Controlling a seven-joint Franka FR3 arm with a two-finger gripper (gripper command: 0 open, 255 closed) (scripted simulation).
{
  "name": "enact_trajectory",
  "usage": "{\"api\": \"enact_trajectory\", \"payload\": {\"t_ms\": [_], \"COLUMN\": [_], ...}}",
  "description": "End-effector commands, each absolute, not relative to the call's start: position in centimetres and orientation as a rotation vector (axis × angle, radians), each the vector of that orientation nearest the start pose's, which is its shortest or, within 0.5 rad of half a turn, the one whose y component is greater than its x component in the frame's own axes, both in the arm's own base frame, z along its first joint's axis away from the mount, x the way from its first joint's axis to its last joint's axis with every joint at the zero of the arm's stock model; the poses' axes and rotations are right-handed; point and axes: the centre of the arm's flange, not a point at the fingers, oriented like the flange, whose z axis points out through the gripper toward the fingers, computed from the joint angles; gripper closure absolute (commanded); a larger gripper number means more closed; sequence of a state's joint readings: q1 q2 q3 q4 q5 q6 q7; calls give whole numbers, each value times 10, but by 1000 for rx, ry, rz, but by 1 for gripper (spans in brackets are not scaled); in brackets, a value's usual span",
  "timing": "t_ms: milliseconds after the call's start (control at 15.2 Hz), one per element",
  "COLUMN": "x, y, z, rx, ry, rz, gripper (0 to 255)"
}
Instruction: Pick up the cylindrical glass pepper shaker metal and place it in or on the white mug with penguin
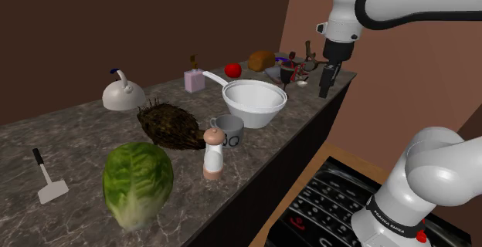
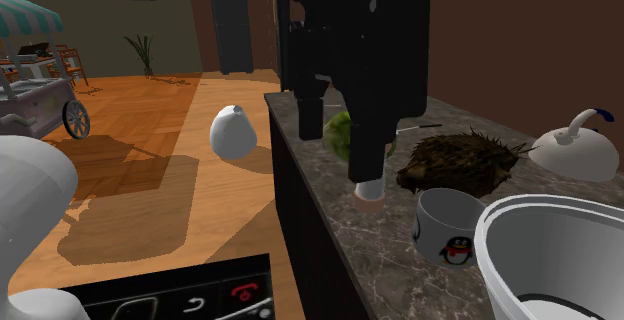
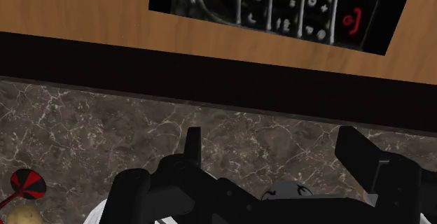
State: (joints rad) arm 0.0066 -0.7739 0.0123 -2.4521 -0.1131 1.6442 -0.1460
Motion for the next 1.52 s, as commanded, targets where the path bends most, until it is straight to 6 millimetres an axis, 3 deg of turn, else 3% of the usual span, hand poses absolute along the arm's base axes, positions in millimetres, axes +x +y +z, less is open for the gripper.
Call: {"api": "enact_trajectory", "payload": {"t_ms": [0, 1452], "x": [313, 428], "y": [-5, 245], "z": [548, 457], "rx": [-3248, -3298], "ry": [-279, -264], "rz": [68, -106], "gripper": [0, 0]}}
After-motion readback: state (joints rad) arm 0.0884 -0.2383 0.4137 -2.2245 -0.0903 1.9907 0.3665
